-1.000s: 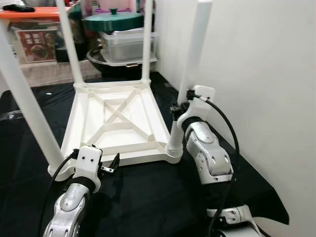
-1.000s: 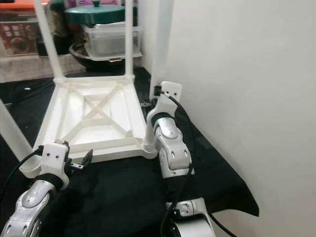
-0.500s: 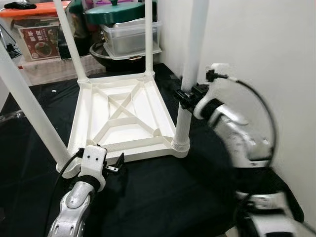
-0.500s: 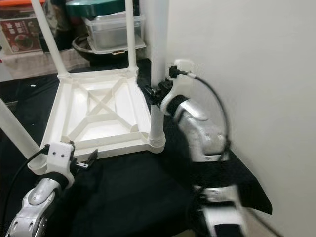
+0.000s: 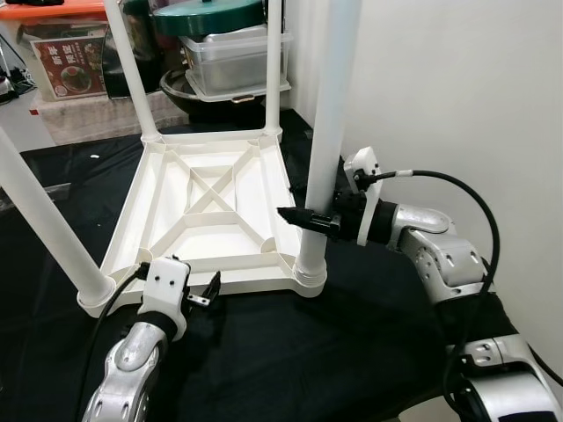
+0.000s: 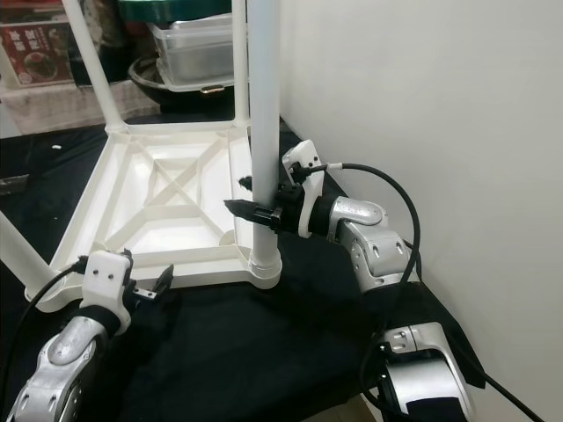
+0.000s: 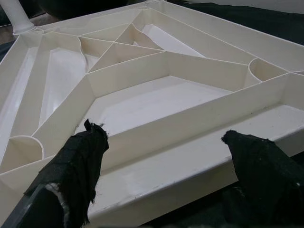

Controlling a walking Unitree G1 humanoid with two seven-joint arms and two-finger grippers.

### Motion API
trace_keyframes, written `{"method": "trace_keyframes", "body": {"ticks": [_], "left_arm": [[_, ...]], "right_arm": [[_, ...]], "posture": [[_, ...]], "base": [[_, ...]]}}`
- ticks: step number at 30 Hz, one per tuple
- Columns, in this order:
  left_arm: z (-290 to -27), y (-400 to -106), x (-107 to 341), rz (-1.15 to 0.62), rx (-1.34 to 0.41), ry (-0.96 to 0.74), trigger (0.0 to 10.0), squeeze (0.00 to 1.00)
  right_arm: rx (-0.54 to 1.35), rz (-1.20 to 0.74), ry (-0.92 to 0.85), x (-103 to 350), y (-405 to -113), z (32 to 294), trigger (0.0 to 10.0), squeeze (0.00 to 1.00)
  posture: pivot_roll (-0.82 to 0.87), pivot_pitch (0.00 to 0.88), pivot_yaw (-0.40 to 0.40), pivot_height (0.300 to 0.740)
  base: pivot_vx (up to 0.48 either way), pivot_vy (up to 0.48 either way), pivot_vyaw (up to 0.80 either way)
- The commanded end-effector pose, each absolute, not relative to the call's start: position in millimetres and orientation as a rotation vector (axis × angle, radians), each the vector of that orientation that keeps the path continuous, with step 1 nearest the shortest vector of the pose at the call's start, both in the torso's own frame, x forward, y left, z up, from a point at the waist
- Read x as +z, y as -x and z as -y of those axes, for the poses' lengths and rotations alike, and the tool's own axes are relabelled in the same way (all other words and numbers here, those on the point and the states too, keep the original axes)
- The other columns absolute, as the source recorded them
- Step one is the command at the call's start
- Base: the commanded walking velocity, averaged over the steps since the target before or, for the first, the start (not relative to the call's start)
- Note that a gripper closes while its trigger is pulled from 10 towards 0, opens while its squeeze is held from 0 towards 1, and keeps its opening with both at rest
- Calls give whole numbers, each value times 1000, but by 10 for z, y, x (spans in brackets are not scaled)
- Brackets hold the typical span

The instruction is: Building children table

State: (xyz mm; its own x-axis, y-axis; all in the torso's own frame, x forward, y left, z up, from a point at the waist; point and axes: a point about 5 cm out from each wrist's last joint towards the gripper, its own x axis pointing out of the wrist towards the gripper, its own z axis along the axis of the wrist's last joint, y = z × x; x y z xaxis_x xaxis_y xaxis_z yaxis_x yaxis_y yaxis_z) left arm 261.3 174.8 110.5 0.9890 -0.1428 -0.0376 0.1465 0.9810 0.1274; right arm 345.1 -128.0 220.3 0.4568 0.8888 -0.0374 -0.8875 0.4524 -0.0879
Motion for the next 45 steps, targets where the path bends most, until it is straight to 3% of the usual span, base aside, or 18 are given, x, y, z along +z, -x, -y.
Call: {"method": "trace_keyframes", "body": {"ticks": [1,5,7,8,10,11,12,20,21,23,24,26,27,31,32,37,44,45], "left_arm": [[-1778,-2590,1078,-42,-140,-148,10000,0],[-1776,-2586,1073,-44,-140,-148,10000,0],[-1756,-2582,1065,-45,-146,-146,10000,0],[-1756,-2582,1065,-45,-146,-146,10000,0],[-1750,-2578,1062,-44,-147,-144,10000,0],[-1750,-2578,1062,-44,-147,-144,10000,0],[-1750,-2575,1060,-44,-147,-144,10000,0],[-1675,-2597,1054,-45,-163,-125,10000,0],[-1642,-2633,1070,-40,-175,-121,10000,0],[-1642,-2633,1070,-40,-175,-121,10000,0],[-1637,-2653,1079,-36,-178,-122,10000,0],[-1641,-2673,1090,-31,-178,-123,10000,0],[-1646,-2685,1098,-27,-176,-124,10000,0],[-1663,-2682,1100,-24,-166,-123,10000,0],[-1668,-2668,1089,-25,-163,-122,10000,0],[-1672,-2649,1074,-28,-159,-121,10000,0],[-1681,-2654,1077,-29,-160,-124,10000,0],[-1686,-2662,1085,-27,-160,-126,10000,0]], "right_arm": [[1144,37,77,2257,-3444,1223,0,0],[1110,65,52,2299,-3465,1229,0,0],[823,41,47,2272,-3615,1281,0,0],[823,41,47,2272,-3615,1281,0,0],[290,-109,-6,2046,-3710,1461,0,0],[290,-109,-6,2046,-3710,1461,0,0],[135,-154,-4,1926,-3659,1528,0,0],[79,-219,-72,1529,-3186,1094,0,0],[171,-207,-136,1611,-3199,898,5647,0],[171,-207,-136,1611,-3199,898,5647,0],[240,-212,-169,1667,-3241,819,10000,0],[345,-176,-211,1763,-3281,767,10000,0],[365,-136,-240,1860,-3322,782,10000,1000],[534,-15,-265,2152,-3374,838,10000,1000],[659,53,-246,2305,-3369,885,10000,0],[904,156,-192,2466,-3267,963,10000,0],[1215,99,-70,2309,-3059,966,10000,0],[1345,60,-35,2219,-2948,932,10000,0]], "posture": [[96,0,-32,740],[93,0,-30,740],[91,0,-31,740],[91,0,-31,740],[86,0,-31,740],[86,0,-31,740],[85,0,-31,740],[74,0,-2,740],[70,0,-3,740],[70,0,-3,740],[69,0,-7,740],[72,0,-14,740],[73,0,-16,740],[79,0,-26,740],[81,0,-29,740],[85,0,-32,740],[101,0,-36,740],[101,0,-36,740]], "base": [[0,0,0],[0,0,0],[0,0,0],[0,0,0],[0,0,0],[0,0,0],[0,0,0],[0,0,0],[0,0,0],[0,0,0],[0,0,0],[0,0,0],[0,0,0],[0,0,0],[0,0,0],[0,0,0],[0,0,0],[0,0,0]]}}
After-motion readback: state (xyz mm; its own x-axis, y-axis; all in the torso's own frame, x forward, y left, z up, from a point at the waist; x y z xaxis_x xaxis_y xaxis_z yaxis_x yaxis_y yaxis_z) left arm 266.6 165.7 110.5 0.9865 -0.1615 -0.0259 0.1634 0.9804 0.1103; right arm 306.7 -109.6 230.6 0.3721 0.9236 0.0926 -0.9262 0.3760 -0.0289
